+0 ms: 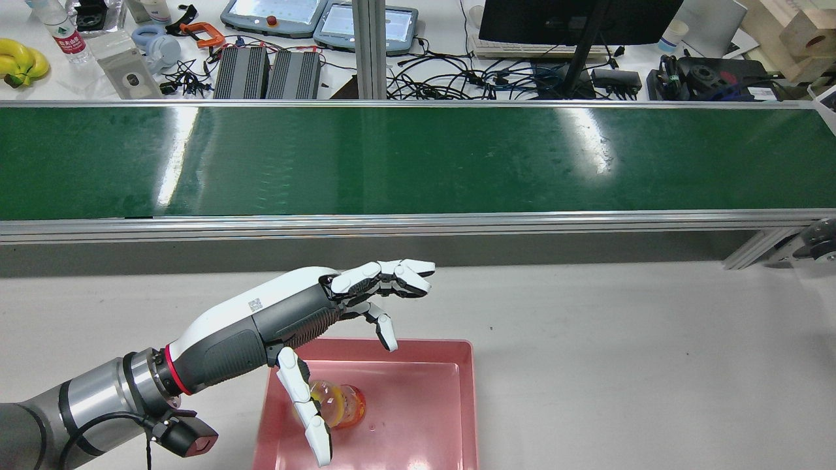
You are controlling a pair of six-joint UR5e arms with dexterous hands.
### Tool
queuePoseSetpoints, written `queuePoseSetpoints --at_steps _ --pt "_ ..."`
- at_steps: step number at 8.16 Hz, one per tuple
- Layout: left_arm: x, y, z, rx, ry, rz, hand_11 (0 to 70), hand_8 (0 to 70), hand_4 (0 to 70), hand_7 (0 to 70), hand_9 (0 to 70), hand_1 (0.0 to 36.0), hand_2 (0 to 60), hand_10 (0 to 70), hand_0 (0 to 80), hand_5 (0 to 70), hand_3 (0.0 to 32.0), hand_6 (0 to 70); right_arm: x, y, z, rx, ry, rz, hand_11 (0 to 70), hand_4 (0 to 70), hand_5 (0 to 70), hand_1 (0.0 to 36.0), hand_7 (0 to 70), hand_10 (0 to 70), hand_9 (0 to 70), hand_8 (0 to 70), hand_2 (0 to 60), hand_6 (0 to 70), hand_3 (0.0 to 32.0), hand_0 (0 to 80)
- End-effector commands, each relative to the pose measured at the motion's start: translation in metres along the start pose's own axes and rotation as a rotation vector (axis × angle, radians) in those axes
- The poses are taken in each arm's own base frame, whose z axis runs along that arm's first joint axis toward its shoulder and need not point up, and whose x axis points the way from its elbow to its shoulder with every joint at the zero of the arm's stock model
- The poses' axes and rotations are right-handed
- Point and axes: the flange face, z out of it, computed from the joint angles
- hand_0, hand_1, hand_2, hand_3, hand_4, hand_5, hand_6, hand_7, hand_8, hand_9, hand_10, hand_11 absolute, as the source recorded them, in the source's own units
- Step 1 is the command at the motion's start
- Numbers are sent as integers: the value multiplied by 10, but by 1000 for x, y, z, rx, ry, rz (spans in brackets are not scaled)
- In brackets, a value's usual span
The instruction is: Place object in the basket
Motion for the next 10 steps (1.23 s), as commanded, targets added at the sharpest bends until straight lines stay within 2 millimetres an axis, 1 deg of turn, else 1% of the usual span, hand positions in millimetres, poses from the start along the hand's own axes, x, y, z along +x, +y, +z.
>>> queuePoseSetpoints --at_steps 1,2,4,7,8,9,10 --pt "-6 5 0 -4 -12 -10 61 0 34 63 0 117 0 26 702 82 0 4 0 0 0 0 0 0 0 0 0 0 0 0 0 0 0 0 0 0" --pt "-5 4 0 -3 -13 -12 39 0 17 55 0 125 0 10 728 47 0 0 0 0 0 0 0 0 0 0 0 0 0 0 0 0 0 0 0 0" --pt "-5 5 1 -6 -12 -15 18 0 7 48 0 131 0 0 755 29 0 0 1 0 0 0 1 0 0 0 0 0 0 0 0 0 0 0 0 0" --pt "-5 10 7 -3 -21 -15 20 0 10 46 0 130 0 0 736 45 0 0 1 0 0 0 1 0 0 0 0 0 0 0 0 0 0 0 0 0" --pt "-3 15 11 5 -35 -13 20 0 19 49 0 127 0 0 722 59 0 1 0 0 0 0 0 0 0 0 0 0 0 0 0 0 0 0 0 0" --pt "-3 15 12 14 -43 -10 31 0 28 57 0 122 0 5 698 98 0 6 0 0 0 0 0 0 0 0 0 0 0 0 0 0 0 0 0 0" --pt "-2 15 11 14 -43 -13 53 0 43 53 0 120 0 20 681 119 0 3 1 0 0 0 1 0 0 0 0 0 0 0 0 0 0 0 0 0"
